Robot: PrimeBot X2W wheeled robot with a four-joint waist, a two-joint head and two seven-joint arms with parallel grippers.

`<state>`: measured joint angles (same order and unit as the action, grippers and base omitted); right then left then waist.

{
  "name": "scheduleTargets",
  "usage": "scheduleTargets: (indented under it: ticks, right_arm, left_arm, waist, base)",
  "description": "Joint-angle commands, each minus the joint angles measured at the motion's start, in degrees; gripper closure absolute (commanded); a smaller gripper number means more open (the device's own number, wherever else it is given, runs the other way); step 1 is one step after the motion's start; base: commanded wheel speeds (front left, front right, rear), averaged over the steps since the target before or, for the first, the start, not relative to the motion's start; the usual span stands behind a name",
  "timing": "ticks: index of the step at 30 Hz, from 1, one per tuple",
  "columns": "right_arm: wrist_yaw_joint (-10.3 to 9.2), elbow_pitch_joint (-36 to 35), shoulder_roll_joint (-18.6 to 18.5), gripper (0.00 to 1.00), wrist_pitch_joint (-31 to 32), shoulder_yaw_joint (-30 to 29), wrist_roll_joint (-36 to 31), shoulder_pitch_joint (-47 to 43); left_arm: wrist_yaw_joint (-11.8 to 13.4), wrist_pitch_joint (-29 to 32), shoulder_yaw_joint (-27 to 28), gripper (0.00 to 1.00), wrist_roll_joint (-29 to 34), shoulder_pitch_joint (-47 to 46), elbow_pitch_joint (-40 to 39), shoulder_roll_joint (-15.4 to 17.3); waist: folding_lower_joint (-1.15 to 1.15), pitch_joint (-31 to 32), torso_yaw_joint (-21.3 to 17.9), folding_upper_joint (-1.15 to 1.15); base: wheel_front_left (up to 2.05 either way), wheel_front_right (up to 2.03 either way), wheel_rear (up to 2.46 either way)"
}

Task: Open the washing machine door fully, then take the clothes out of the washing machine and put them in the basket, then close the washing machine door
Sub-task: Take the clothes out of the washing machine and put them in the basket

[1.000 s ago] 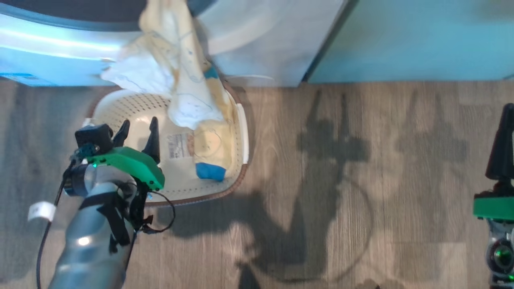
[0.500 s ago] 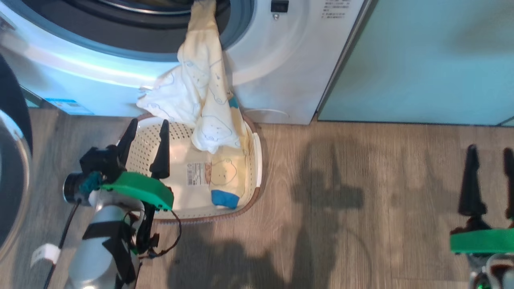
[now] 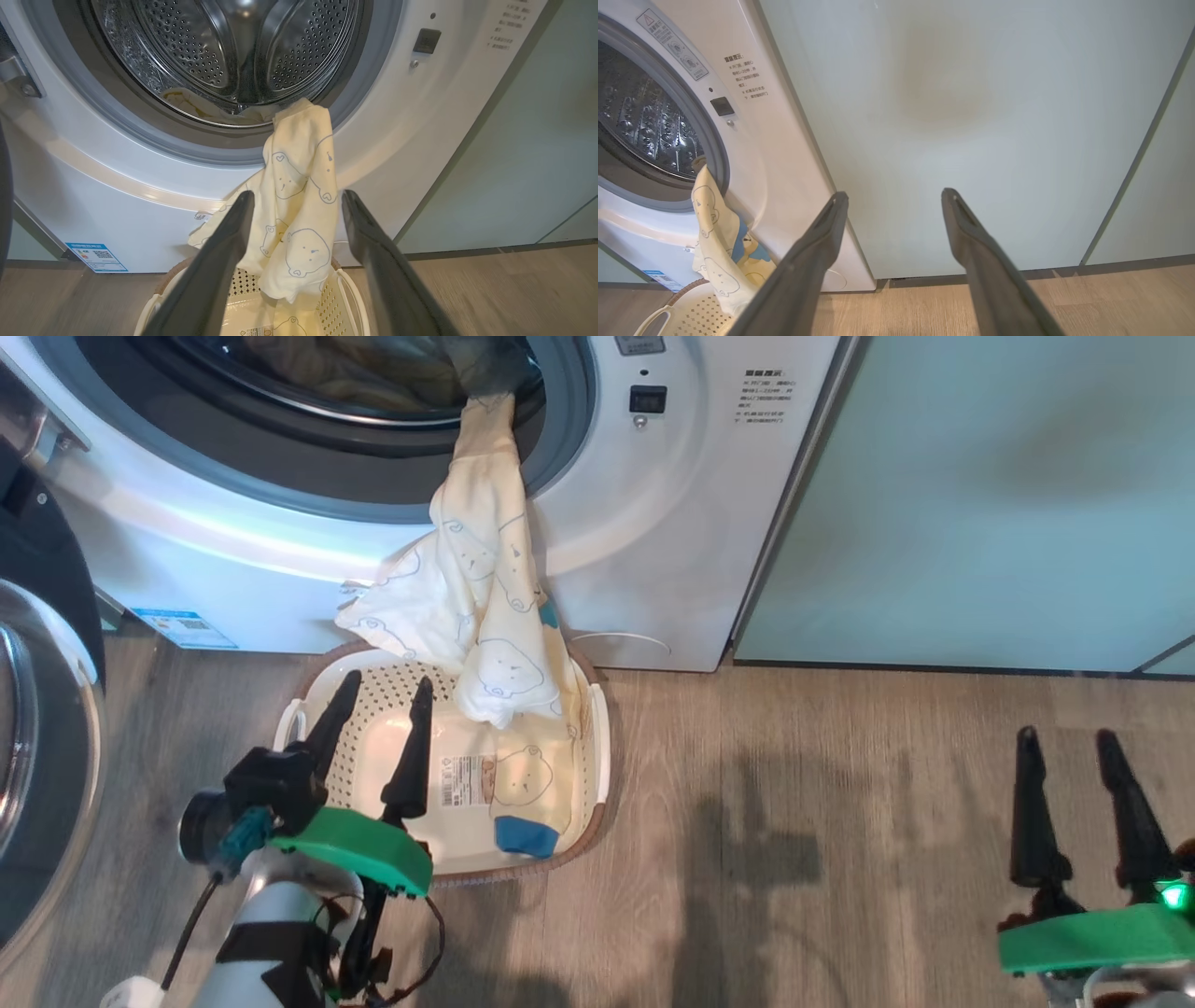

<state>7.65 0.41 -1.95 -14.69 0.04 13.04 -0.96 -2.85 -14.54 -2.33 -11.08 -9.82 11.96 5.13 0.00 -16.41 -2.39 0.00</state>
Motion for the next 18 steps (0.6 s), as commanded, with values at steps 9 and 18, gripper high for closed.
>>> scheduleTargets:
  ticks: [9, 18]
  right_arm:
    - [-0.16, -1.4, -0.9, 0.0, -0.3, 3.1, 0.4, 0.3]
    - [-0.16, -1.3, -0.9, 0.0, -0.3, 3.9, 0.8, 0.6]
  left_arm:
    - [1.2, 0.5, 1.1, 0.0, 0.5, -0.1, -2.7, 0.9]
    - [1.5, 0.4, 1.1, 0.0, 0.0, -0.8, -2.3, 1.3]
  waist:
    - [0.0, 0.1, 0.2, 0.0]
    - [0.0, -0.5, 0.3, 0.0]
  base:
    - [0.0, 0.0, 0.0]
    - [0.0, 0.0, 0.0]
